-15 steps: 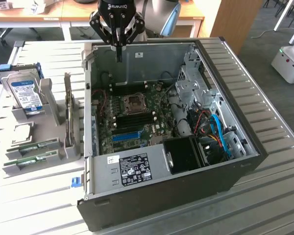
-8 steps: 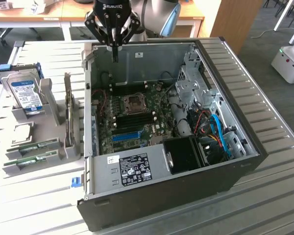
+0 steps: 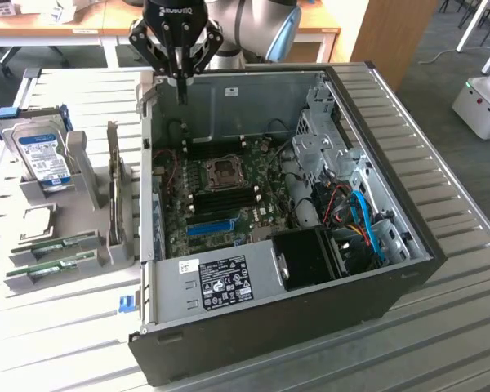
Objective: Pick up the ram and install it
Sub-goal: 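Reach for the ram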
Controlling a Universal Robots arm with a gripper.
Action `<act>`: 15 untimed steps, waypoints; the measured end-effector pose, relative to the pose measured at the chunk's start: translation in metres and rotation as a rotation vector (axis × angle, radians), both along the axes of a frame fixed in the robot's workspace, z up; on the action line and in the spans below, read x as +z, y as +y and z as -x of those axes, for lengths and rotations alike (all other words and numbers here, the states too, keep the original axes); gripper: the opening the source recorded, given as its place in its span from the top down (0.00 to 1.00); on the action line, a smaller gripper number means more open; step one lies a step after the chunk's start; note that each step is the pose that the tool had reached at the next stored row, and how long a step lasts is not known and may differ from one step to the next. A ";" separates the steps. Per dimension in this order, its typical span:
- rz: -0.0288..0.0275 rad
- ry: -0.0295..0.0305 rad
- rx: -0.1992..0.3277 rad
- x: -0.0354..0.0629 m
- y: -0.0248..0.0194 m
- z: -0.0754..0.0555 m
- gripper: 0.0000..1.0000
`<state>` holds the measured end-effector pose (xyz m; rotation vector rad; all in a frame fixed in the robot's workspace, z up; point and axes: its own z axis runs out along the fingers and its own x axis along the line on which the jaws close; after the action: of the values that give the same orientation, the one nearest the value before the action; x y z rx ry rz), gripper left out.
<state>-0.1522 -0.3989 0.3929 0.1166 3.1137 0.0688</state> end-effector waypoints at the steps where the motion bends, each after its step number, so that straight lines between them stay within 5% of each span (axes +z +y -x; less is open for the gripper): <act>1: 0.0000 0.0000 0.000 0.0000 0.0000 0.002 0.89; 15: 0.0000 0.0003 -0.001 -0.0008 0.0000 0.035 0.89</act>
<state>-0.1869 -0.3988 0.3921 0.1180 3.1139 0.0688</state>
